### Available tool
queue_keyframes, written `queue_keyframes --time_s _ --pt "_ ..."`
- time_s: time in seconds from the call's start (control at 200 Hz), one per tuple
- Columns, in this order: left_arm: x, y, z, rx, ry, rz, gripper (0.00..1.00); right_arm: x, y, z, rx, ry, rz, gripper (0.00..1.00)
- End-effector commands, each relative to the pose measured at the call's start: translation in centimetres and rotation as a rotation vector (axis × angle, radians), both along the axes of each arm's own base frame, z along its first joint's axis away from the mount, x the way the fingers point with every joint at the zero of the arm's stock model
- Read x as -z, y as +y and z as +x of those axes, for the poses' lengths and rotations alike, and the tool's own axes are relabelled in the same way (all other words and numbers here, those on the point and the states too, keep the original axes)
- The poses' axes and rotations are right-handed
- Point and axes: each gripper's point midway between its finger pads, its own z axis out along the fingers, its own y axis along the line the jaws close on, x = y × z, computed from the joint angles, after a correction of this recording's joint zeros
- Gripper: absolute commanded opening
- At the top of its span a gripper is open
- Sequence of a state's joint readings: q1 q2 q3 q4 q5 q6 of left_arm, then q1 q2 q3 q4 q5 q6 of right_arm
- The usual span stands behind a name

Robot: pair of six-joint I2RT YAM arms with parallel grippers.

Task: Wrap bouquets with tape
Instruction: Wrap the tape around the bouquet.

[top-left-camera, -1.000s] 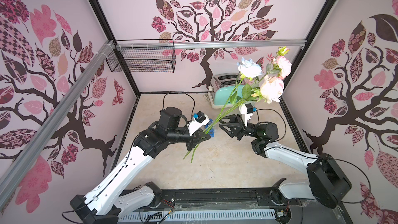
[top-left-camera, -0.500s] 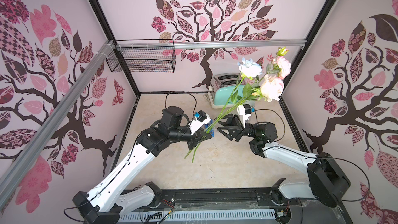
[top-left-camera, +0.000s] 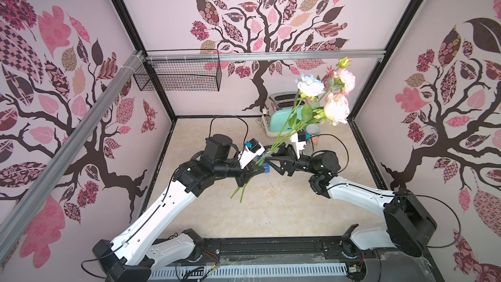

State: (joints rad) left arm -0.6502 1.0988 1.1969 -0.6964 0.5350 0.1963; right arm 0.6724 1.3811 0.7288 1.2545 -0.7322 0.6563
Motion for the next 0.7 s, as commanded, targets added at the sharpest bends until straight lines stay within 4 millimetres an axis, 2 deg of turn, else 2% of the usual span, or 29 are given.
queue_keyframes --time_s 0.0,0.35,0.485,0.695 --pt "1.7 0.1 0.4 -0.019 -0.024 0.057 0.0 -0.2 1.2 1.5 0.081 0.022 -0.016 0.63" --pt "3.3 1.4 3.0 -0.199 -0.193 0.219 0.0 2.2 2.6 4.9 0.348 0.167 -0.122 0.63" --pt "3.5 2.5 4.5 -0.297 -0.237 0.244 0.0 2.5 1.2 6.5 0.47 0.284 -0.049 0.63" --pt "3.7 3.3 5.5 -0.386 -0.285 0.23 0.0 2.9 -0.2 7.9 0.611 0.382 0.026 0.6"
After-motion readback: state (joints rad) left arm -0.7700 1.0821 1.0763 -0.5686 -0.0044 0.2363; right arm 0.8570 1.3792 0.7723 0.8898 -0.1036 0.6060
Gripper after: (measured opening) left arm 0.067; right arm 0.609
